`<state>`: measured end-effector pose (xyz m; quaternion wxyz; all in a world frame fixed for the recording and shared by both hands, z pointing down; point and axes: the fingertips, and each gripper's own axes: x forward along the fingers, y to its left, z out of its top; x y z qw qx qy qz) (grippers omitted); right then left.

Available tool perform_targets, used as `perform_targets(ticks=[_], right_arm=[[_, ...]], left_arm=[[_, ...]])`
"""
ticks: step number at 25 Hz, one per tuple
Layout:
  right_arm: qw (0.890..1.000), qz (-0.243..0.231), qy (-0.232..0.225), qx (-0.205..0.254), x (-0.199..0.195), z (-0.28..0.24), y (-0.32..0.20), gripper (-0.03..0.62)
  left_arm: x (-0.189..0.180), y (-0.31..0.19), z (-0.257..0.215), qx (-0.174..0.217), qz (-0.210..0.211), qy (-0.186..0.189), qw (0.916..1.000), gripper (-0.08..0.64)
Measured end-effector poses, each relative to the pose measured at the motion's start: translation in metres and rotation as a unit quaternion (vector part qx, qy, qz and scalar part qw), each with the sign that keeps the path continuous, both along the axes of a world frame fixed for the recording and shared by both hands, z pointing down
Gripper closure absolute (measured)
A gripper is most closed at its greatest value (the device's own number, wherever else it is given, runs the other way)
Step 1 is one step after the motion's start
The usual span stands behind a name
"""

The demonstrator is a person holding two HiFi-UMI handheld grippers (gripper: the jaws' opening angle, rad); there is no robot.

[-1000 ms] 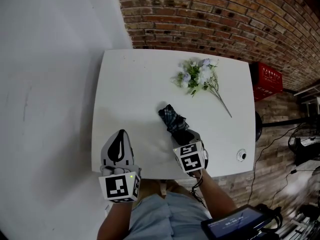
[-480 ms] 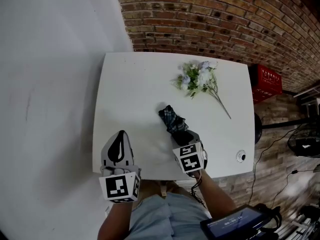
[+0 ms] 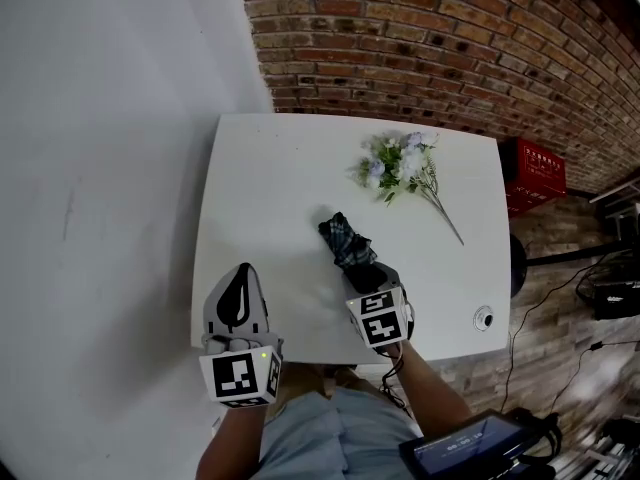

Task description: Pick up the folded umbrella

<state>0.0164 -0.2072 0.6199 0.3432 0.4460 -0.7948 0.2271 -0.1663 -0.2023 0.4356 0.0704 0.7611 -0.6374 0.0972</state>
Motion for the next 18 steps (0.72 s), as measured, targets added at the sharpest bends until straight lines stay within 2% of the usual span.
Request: perform_targets(ticks=[18], right_arm=[[0.996,0.000,-0.031,0.081,-0.006,-0.077,-0.018,0.402]], left_arm=[[0.008,0.010,-0.038,0.033,0.003,-0.010,0.9994,0.554]])
